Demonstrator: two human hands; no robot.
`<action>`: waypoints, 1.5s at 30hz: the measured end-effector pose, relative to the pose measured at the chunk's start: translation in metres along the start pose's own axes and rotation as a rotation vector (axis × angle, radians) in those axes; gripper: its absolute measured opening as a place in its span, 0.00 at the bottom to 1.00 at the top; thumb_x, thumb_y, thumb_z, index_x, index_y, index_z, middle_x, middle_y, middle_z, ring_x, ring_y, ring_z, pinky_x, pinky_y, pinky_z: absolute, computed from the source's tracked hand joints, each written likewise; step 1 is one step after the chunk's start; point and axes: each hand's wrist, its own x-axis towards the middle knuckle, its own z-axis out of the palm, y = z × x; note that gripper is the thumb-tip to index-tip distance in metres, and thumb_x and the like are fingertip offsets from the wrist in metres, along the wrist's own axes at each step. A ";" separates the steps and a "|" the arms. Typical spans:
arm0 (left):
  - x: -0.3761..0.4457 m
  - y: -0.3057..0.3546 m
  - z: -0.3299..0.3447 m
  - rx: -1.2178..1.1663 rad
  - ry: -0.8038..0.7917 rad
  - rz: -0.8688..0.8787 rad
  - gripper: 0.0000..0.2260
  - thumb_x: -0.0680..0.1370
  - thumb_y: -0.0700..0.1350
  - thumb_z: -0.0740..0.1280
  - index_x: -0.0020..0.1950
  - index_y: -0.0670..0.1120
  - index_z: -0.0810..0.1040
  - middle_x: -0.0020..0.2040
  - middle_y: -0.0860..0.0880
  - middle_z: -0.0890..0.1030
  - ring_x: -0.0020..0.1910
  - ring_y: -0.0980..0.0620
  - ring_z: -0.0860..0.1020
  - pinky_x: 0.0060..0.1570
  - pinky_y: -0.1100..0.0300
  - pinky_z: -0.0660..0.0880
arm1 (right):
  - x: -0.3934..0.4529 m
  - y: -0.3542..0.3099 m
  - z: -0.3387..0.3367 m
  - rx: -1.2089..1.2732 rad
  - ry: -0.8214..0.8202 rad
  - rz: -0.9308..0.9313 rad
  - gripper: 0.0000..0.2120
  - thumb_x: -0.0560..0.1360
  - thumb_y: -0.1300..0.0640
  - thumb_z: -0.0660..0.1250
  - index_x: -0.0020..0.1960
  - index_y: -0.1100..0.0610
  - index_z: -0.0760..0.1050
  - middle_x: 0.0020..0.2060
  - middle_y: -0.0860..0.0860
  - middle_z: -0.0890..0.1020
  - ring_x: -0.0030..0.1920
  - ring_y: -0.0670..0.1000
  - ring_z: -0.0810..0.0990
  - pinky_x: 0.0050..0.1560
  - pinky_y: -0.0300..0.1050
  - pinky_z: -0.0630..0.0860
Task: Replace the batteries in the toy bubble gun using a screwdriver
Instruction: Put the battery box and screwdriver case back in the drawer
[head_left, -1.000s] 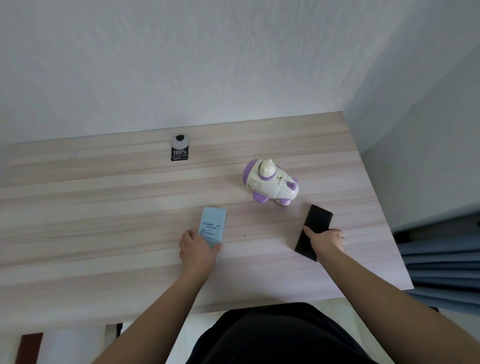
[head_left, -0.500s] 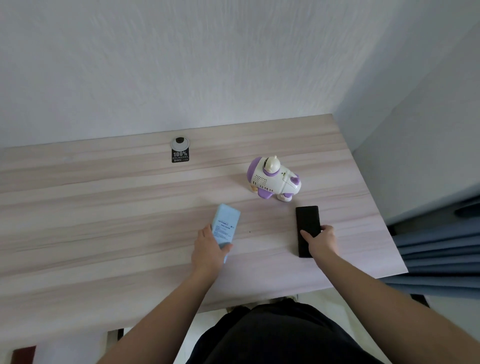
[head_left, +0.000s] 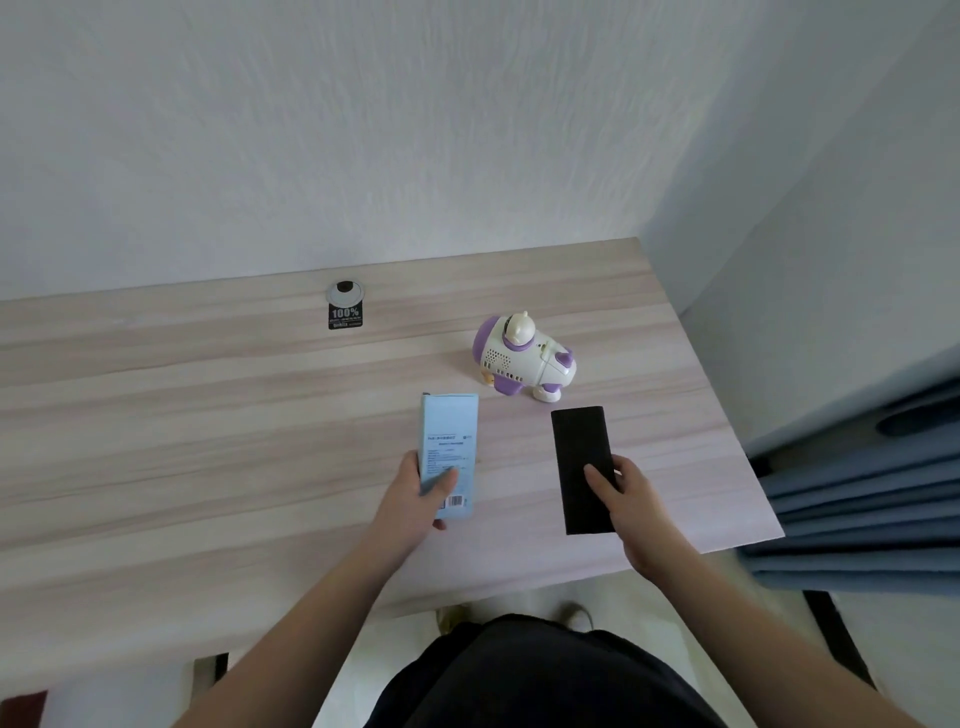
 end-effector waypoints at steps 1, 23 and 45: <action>-0.007 0.007 0.002 -0.030 -0.007 0.020 0.13 0.80 0.48 0.65 0.61 0.48 0.67 0.56 0.50 0.79 0.50 0.50 0.81 0.36 0.56 0.81 | -0.006 -0.005 -0.001 0.009 -0.020 -0.019 0.15 0.79 0.54 0.65 0.64 0.56 0.68 0.54 0.53 0.81 0.53 0.53 0.81 0.51 0.48 0.79; -0.190 0.039 0.102 -0.526 0.565 0.035 0.10 0.77 0.42 0.69 0.57 0.45 0.78 0.48 0.46 0.85 0.42 0.48 0.84 0.31 0.59 0.77 | -0.053 -0.036 -0.062 -0.215 -0.540 -0.285 0.14 0.77 0.51 0.67 0.61 0.48 0.71 0.54 0.47 0.82 0.53 0.48 0.82 0.58 0.56 0.77; -0.415 -0.072 0.066 -0.809 1.076 0.013 0.08 0.80 0.44 0.64 0.59 0.47 0.77 0.48 0.48 0.85 0.47 0.48 0.84 0.43 0.49 0.81 | -0.232 0.026 0.072 -0.384 -1.109 -0.285 0.15 0.78 0.54 0.65 0.64 0.50 0.70 0.55 0.47 0.82 0.54 0.48 0.82 0.55 0.48 0.78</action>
